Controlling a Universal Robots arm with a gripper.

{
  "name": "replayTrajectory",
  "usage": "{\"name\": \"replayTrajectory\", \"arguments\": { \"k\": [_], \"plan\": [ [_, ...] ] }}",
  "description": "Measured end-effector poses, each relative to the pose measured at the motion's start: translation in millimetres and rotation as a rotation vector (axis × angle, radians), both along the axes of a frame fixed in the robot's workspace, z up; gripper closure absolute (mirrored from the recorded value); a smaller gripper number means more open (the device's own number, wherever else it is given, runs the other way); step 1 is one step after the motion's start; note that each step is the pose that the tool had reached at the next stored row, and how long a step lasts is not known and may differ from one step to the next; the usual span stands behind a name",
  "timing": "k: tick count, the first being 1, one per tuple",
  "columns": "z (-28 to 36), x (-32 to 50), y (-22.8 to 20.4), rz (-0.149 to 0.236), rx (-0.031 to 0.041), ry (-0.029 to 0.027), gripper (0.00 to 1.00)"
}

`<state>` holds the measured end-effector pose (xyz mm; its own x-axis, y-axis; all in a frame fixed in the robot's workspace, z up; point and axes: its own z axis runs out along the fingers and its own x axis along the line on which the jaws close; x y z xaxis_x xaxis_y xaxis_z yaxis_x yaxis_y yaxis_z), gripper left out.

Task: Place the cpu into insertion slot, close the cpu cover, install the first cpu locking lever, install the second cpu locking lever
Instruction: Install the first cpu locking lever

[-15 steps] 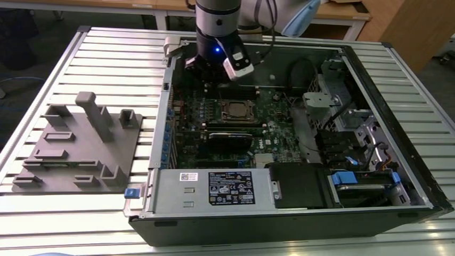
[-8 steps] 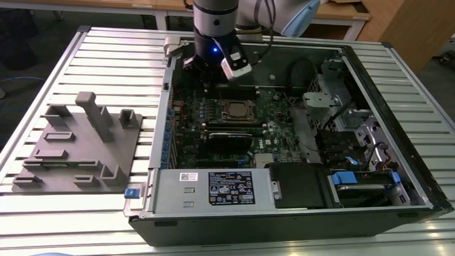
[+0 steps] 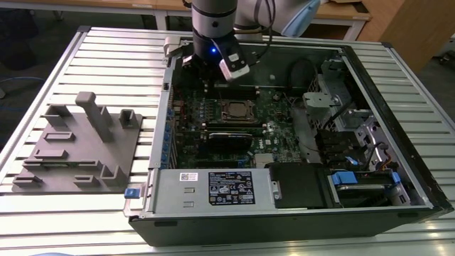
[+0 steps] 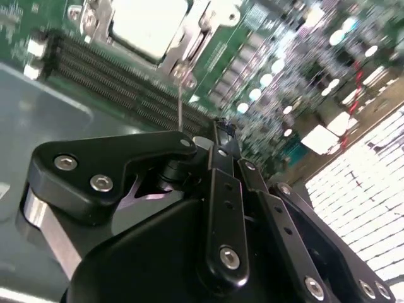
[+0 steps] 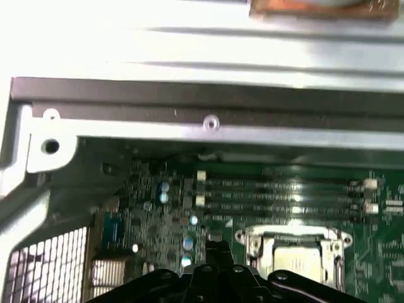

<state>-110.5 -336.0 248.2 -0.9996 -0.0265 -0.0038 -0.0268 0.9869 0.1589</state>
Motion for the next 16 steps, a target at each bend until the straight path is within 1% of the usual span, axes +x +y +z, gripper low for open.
{"name": "replayTrajectory", "arguments": {
  "k": [1,4,5,8,12,16],
  "plan": [
    [0.0,0.0,0.0,0.0,0.0093,-0.0001,0.9],
    [0.0,0.0,0.0,0.0,0.012,-0.0001,0.9],
    [0.0,0.0,-0.1,0.0,0.0144,0.0,0.9],
    [0.0,-0.2,0.0,0.0,0.0277,-0.0001,0.9],
    [0.0,-0.2,0.0,0.0,0.0342,-0.0001,0.9],
    [0.0,-0.3,0.0,0.0,0.0366,-0.0001,0.9]
  ]
}}
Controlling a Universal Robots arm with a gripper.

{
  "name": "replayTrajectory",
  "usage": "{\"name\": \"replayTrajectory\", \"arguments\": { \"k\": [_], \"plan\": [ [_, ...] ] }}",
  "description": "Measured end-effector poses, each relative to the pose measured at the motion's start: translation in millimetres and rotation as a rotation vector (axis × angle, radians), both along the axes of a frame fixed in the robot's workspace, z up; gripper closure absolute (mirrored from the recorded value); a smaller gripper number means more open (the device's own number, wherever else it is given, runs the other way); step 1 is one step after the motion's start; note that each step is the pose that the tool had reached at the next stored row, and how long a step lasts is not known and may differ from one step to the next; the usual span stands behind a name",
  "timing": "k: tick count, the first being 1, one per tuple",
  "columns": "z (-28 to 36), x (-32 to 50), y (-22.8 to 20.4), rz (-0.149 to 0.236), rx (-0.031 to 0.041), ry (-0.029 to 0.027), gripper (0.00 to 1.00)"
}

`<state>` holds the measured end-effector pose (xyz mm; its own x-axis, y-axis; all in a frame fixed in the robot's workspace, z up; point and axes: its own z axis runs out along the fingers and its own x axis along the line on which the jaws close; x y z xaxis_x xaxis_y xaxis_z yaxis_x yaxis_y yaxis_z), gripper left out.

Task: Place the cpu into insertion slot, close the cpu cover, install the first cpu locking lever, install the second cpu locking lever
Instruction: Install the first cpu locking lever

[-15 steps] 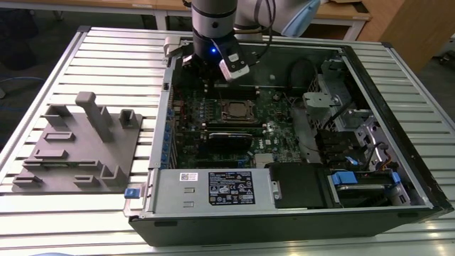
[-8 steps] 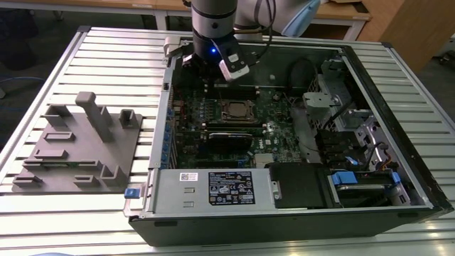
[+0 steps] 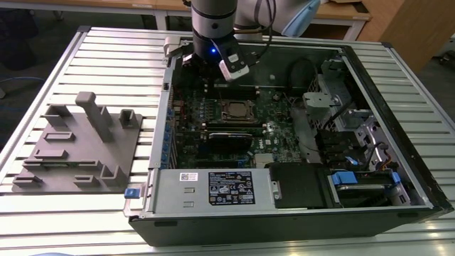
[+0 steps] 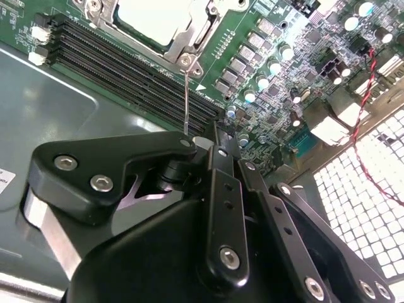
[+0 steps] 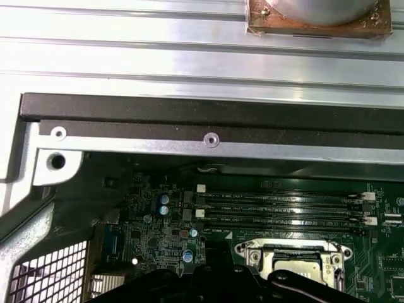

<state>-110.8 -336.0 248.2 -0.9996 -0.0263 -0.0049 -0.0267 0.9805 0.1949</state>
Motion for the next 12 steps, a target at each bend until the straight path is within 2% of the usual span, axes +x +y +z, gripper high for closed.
{"name": "replayTrajectory", "arguments": {
  "k": [6,9,11,12],
  "plan": [
    [0.0,0.0,0.0,0.0,0.0004,0.0,0.9],
    [0.0,0.0,-0.1,0.0,0.0119,0.0,0.9],
    [0.0,0.0,0.0,0.0,0.0142,0.0001,0.9],
    [0.0,0.0,-0.1,0.0,0.0186,0.0,0.9]
  ]
}}
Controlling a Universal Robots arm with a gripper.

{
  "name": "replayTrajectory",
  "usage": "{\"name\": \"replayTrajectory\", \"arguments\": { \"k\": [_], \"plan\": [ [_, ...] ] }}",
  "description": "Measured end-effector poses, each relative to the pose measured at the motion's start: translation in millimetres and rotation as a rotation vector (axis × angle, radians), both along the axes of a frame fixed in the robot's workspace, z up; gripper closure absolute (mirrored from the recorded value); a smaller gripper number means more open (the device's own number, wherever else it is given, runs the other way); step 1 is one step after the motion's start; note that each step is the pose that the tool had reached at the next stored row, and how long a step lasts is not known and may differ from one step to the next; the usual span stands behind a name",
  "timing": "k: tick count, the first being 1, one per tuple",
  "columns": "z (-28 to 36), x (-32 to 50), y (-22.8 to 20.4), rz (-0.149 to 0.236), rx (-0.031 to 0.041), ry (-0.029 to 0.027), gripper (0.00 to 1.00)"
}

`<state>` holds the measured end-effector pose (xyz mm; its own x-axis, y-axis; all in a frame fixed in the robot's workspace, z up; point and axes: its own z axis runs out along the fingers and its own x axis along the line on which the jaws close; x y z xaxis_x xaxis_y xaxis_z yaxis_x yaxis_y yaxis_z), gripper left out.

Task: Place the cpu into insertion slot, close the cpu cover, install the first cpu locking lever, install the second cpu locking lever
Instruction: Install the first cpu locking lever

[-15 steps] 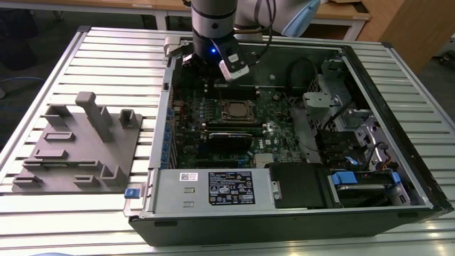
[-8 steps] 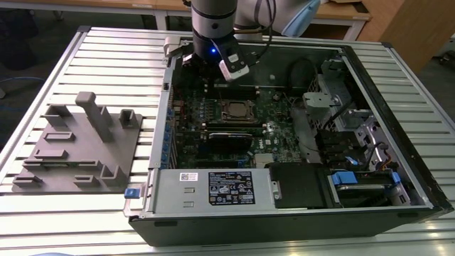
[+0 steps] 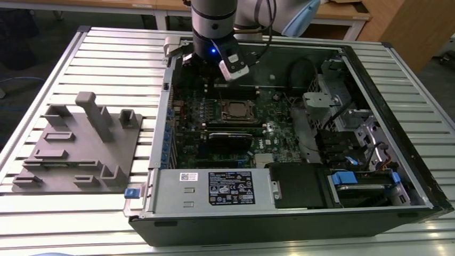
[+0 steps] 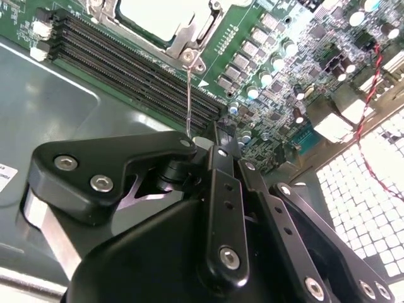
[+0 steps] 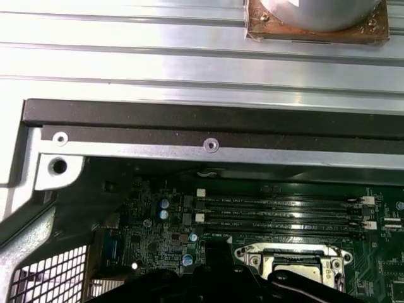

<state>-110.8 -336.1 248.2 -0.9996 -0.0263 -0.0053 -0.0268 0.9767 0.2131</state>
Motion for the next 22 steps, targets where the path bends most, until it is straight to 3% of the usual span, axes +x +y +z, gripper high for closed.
{"name": "replayTrajectory", "arguments": {
  "k": [7,18,22],
  "plan": [
    [0.0,1.6,0.0,0.0,0.0037,0.0,0.9],
    [-0.2,24.2,0.0,0.0,0.0037,-0.0001,0.9],
    [-0.6,24.9,0.0,0.0,0.0037,0.0,0.9]
  ]
}}
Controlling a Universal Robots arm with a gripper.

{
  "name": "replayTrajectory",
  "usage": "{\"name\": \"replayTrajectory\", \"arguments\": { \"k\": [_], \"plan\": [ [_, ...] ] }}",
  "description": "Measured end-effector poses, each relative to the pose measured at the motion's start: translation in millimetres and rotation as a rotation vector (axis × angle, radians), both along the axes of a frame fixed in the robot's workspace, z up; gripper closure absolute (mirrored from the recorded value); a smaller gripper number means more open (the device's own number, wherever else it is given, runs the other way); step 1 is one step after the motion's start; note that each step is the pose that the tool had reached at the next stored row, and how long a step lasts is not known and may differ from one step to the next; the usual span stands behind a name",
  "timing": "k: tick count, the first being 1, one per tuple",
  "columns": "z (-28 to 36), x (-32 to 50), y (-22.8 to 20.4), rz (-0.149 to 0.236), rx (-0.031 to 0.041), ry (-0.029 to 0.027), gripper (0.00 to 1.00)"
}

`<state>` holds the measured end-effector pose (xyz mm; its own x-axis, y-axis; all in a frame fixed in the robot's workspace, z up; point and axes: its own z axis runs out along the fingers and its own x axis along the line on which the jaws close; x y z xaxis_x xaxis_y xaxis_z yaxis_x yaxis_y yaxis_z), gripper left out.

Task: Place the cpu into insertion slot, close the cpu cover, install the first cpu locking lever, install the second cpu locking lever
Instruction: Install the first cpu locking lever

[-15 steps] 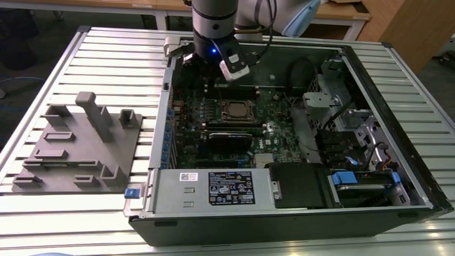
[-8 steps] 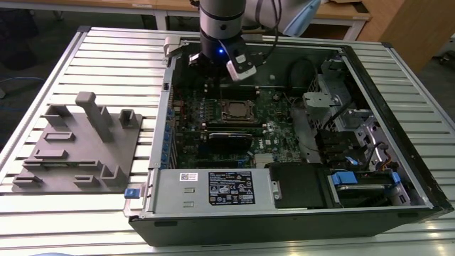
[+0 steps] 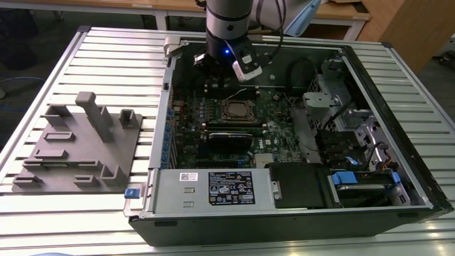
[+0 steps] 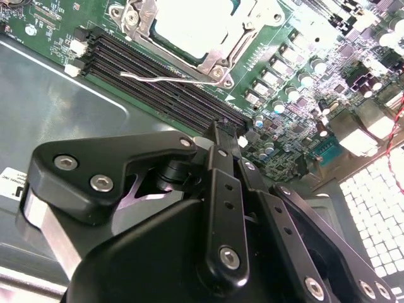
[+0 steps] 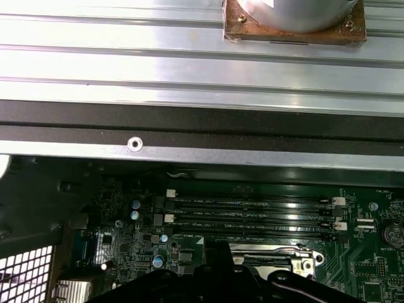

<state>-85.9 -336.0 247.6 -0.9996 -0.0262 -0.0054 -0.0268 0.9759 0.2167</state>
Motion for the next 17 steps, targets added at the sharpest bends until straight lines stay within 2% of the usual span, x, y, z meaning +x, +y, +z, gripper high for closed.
{"name": "replayTrajectory", "arguments": {
  "k": [10,17],
  "plan": [
    [-0.3,0.0,0.0,0.0,0.0,0.0,0.9],
    [-0.4,4.9,0.0,0.0,0.0,0.0,0.9]
  ]
}}
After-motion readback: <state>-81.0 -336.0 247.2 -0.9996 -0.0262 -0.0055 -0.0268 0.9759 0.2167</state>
